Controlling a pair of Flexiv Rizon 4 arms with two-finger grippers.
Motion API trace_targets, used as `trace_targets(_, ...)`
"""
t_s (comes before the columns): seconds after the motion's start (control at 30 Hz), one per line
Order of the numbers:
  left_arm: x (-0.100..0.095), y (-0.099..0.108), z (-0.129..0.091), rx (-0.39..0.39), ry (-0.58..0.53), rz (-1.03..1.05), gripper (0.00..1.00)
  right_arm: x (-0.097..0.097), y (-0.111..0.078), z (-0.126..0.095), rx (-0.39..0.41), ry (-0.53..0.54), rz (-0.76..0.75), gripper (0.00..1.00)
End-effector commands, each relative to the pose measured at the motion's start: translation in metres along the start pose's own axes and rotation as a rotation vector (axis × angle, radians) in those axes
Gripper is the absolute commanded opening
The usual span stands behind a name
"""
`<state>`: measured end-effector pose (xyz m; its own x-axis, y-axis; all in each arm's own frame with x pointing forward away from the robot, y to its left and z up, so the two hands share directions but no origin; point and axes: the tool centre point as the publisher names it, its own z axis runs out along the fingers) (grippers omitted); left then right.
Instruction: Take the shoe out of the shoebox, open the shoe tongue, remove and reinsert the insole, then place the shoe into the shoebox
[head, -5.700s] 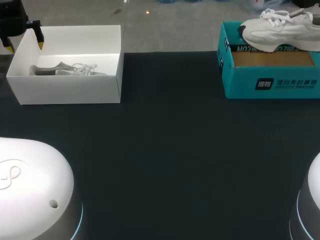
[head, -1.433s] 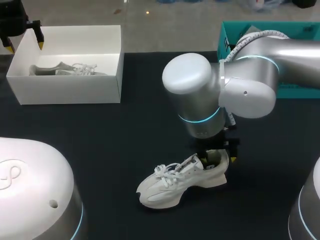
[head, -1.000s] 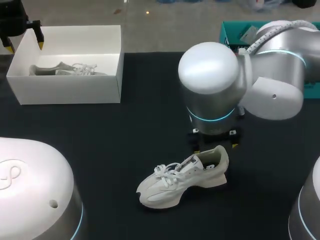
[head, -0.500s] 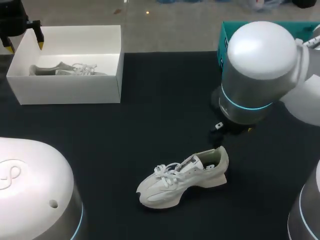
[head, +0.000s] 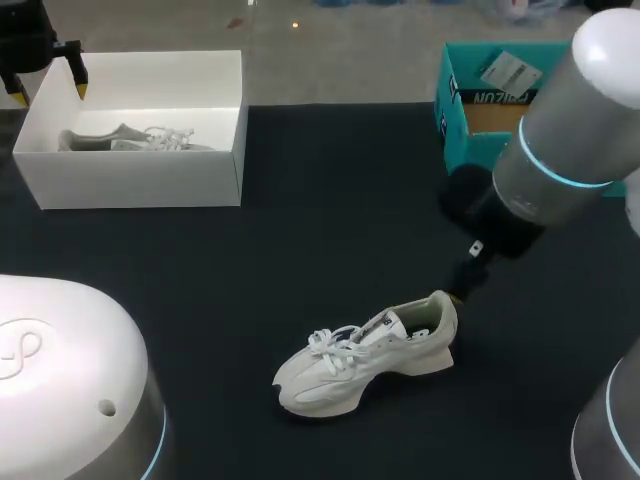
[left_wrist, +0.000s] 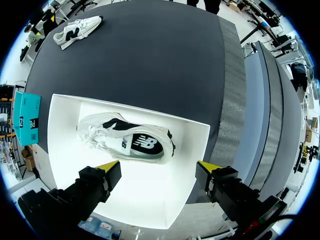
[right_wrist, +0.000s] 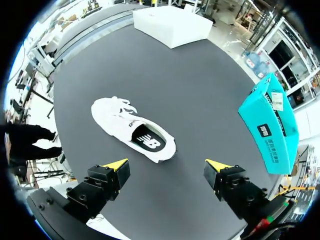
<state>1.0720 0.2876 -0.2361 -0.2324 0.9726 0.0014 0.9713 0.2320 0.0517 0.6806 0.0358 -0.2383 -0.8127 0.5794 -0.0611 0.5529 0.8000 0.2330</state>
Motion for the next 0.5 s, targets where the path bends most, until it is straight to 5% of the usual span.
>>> trace_targets(0.03, 0.0006, 0.0004, -0.0005, 0.001, 0.001, 0.001, 1.00, -0.0077, -0.0298, -0.0092, -0.459, 0.386, -0.727, 1.00)
trace_targets(0.13, 0.0006, 0.0004, -0.0005, 0.001, 0.001, 0.001, 1.00, -0.0152, -0.0374, -0.0163, -0.541, 0.424, -0.789, 1.00)
trace_targets(0.5, 0.0006, 0.0004, -0.0005, 0.001, 0.001, 0.001, 1.00, -0.0164, -0.0393, -0.0180, -0.499, 0.399, -0.795, 1.00)
